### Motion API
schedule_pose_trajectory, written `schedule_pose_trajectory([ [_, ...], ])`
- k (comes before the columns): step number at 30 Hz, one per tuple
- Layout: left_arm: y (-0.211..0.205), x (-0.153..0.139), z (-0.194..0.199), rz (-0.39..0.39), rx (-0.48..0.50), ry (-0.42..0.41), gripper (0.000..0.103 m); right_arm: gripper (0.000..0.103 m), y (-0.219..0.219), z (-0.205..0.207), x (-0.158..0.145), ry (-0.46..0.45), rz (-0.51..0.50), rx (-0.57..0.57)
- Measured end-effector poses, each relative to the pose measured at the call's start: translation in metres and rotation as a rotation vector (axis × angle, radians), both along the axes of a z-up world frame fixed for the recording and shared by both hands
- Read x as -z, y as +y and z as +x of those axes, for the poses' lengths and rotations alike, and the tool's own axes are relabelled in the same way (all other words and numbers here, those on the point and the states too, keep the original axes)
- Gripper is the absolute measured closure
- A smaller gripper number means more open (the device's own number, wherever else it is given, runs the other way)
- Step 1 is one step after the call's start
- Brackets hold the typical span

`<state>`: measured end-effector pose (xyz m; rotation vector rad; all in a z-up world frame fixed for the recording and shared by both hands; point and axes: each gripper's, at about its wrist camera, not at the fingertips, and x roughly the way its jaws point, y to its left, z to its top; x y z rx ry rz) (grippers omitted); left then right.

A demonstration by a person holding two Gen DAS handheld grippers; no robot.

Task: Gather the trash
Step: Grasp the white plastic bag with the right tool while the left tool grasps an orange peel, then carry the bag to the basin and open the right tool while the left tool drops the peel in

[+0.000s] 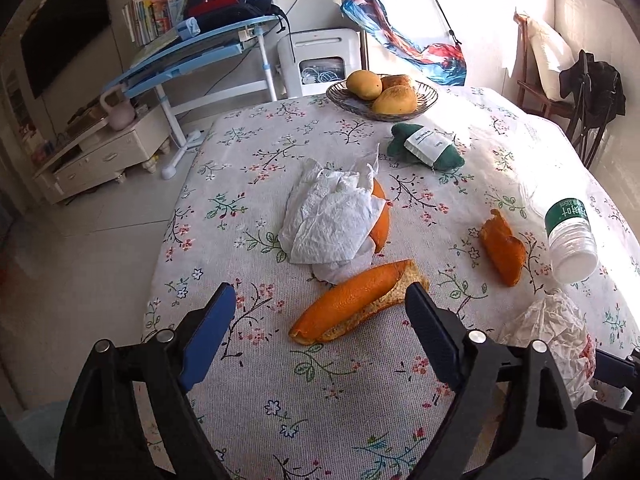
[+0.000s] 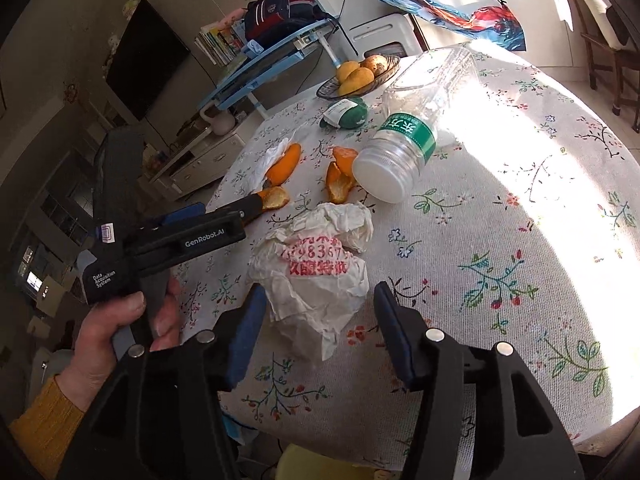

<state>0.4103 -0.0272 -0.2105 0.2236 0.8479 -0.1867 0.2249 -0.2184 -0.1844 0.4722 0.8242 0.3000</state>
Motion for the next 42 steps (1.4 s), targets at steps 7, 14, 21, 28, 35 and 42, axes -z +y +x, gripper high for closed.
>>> schedule_pose_trajectory([
  [7,-0.001,0.001,-0.012,-0.054,0.016,0.047,0.085,0.079,0.003,-0.003,0.003,0.003,0.000,-0.041],
  [14,0.012,0.000,-0.036,-0.142,0.030,0.109,0.088,0.081,0.002,-0.012,0.001,0.002,0.003,-0.047],
  [21,0.011,-0.002,-0.029,-0.111,-0.004,0.086,0.057,0.081,0.003,-0.012,0.003,0.010,0.007,-0.047],
  [28,0.009,0.001,-0.027,-0.126,-0.005,0.109,0.086,0.081,0.003,-0.014,0.003,0.009,0.015,-0.046],
  [35,0.015,-0.017,-0.062,-0.161,-0.025,0.064,0.087,0.081,0.003,-0.025,-0.012,-0.036,0.012,-0.044],
  [42,0.019,-0.031,-0.107,-0.190,-0.051,0.027,0.087,0.081,0.005,-0.044,-0.022,-0.072,0.001,-0.046],
])
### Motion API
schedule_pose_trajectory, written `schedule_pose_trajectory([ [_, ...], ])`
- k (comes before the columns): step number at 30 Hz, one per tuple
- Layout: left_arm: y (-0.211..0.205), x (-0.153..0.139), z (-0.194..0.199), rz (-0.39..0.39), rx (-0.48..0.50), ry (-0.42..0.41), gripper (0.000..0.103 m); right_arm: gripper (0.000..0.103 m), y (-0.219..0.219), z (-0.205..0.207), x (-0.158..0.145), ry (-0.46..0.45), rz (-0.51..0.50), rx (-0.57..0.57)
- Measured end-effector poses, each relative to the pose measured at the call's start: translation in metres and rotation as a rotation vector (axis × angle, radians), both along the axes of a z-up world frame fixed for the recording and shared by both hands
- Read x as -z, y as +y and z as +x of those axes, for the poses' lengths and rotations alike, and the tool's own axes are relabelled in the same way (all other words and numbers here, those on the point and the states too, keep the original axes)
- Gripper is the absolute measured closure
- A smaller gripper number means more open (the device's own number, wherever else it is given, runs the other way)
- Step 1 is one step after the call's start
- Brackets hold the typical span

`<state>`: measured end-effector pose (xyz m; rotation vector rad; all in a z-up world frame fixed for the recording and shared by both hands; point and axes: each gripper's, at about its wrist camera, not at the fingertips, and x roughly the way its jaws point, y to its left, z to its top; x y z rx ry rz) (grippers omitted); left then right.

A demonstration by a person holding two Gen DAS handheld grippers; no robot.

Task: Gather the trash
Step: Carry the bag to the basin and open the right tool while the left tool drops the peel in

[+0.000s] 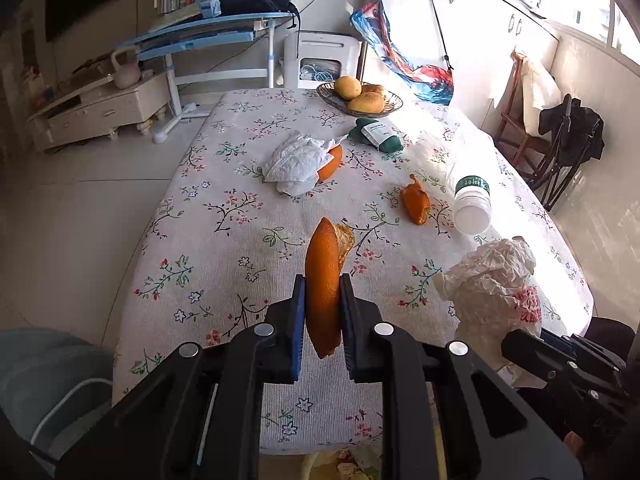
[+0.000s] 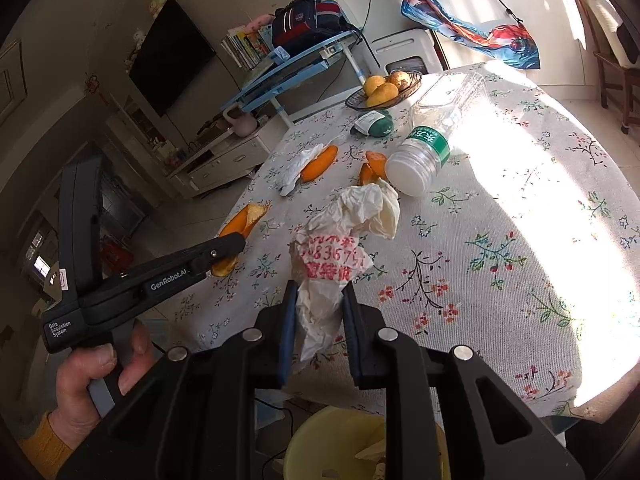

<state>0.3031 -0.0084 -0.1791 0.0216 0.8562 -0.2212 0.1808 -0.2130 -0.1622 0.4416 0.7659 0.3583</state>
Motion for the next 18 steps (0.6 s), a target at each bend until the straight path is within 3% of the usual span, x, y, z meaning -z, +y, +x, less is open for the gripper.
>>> schedule_pose_trajectory([
  [18,0.004,-0.035,-0.078,-0.012,-0.003,-0.088,0.087,0.081,0.001,-0.052,-0.020,-0.055,-0.073,-0.012],
])
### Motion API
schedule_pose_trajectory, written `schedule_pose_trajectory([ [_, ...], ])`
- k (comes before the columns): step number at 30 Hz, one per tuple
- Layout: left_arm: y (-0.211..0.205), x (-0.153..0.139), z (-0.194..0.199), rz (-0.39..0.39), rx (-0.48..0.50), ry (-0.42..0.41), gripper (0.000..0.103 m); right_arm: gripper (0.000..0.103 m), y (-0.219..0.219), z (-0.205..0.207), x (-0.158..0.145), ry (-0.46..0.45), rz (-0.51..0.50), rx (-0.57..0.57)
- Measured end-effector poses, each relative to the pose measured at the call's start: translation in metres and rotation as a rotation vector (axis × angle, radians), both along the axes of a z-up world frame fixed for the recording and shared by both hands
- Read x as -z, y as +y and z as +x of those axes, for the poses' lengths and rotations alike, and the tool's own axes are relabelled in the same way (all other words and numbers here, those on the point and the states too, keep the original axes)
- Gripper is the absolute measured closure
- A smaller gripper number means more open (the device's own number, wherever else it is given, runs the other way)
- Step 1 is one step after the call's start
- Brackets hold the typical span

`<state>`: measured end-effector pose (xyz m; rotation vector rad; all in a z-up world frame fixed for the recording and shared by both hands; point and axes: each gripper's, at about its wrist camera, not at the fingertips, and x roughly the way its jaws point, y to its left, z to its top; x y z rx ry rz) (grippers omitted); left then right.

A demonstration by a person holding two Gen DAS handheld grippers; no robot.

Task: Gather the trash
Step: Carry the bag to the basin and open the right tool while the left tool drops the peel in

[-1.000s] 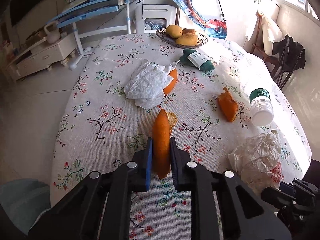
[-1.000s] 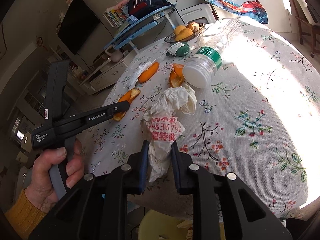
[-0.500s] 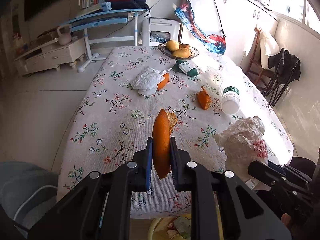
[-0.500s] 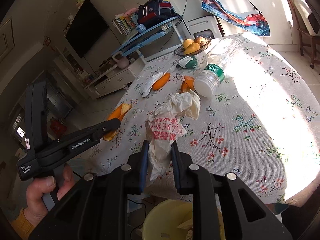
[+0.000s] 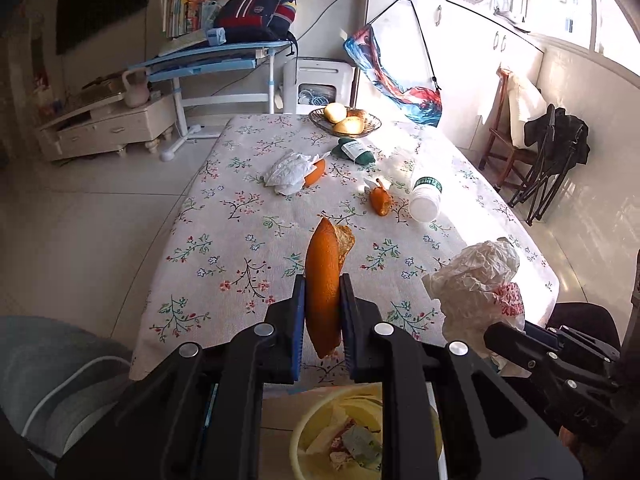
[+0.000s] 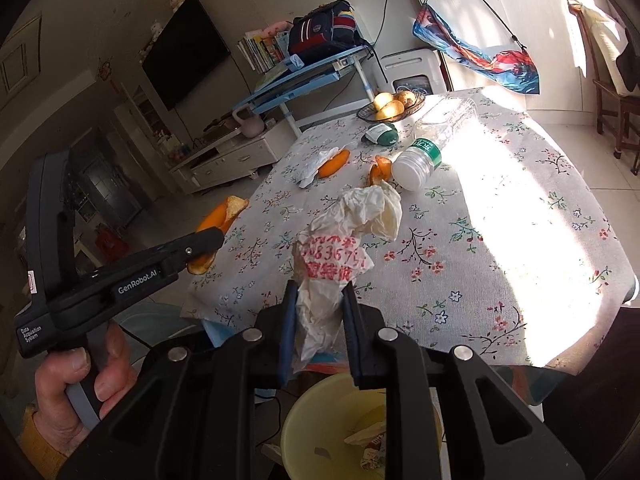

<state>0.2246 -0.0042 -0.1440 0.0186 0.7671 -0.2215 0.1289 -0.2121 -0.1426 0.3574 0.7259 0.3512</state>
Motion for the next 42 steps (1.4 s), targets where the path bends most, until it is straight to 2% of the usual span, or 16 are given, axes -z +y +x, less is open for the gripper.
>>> schedule_pose_trajectory([
  [14,0.006,-0.017,-0.039,-0.007,-0.004,-0.043,0.087,0.081,0.015,-0.024,0.002,0.027,-0.081,-0.058],
  [25,0.006,-0.019,-0.069,-0.009,0.012,-0.051,0.087,0.081,0.030,-0.039,0.022,0.123,-0.146,-0.119],
  [37,0.014,-0.024,-0.097,-0.015,0.017,-0.076,0.087,0.081,0.037,-0.041,0.040,0.218,-0.169,-0.120],
  [42,0.016,-0.022,-0.103,-0.023,0.016,-0.070,0.087,0.071,0.038,-0.041,0.043,0.238,-0.184,-0.102],
])
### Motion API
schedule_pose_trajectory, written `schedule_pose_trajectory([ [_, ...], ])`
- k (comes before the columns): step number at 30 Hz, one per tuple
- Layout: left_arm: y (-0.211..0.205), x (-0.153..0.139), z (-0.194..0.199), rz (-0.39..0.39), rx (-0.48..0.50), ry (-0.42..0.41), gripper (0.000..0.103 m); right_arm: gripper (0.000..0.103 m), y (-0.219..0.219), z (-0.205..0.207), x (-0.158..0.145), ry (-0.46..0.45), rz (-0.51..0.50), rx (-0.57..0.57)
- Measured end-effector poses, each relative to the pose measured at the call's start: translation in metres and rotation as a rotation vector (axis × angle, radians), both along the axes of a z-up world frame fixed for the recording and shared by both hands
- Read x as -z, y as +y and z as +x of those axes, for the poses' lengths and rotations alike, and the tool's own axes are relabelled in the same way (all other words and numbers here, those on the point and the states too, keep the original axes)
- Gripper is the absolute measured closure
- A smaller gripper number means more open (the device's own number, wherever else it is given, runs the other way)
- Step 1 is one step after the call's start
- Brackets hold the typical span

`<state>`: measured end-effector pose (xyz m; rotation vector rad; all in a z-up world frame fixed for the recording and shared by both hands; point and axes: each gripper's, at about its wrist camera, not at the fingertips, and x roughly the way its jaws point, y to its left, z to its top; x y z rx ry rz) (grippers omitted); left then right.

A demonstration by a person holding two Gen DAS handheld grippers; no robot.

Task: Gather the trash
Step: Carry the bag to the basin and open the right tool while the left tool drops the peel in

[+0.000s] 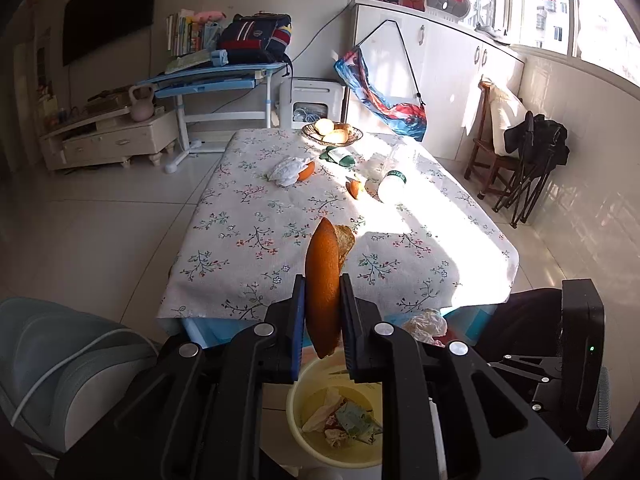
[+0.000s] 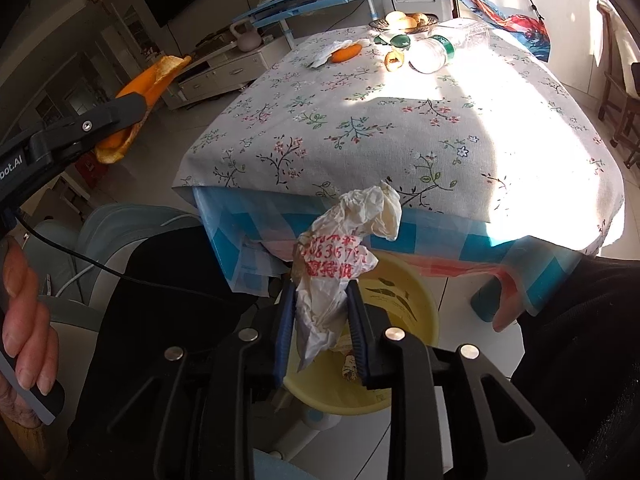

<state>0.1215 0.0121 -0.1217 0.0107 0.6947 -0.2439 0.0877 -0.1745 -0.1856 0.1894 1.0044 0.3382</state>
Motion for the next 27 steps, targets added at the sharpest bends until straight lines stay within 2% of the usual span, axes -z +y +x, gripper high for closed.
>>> schedule_pose_trajectory([
  [5,0.000,0.013,-0.002,-0.014,-0.002,0.031,0.087,0.066,-0.012,-0.002,-0.002,-0.009,0.027,0.051],
  [14,-0.016,0.059,0.007,-0.009,0.010,0.132,0.087,0.056,-0.040,-0.013,-0.017,-0.105,0.104,0.183],
  [16,-0.022,0.070,0.010,-0.003,0.031,0.162,0.081,0.055,-0.045,-0.013,-0.016,-0.111,0.117,0.210],
  [17,-0.024,0.073,0.009,0.005,0.032,0.165,0.071,0.054,-0.048,-0.013,-0.016,-0.112,0.123,0.222],
  [18,-0.025,0.075,0.008,0.012,0.027,0.159,0.058,0.054,-0.050,-0.013,-0.016,-0.114,0.130,0.233],
  [20,-0.025,0.072,0.003,0.019,0.013,0.128,0.044,0.053,-0.054,-0.014,-0.018,-0.124,0.138,0.254],
  [24,-0.017,0.054,-0.004,0.022,-0.027,0.046,0.029,0.046,-0.057,-0.017,-0.022,-0.160,0.132,0.289],
  [27,-0.004,0.042,-0.008,-0.006,-0.082,-0.013,0.023,0.042,-0.059,-0.017,-0.022,-0.171,0.118,0.314],
])
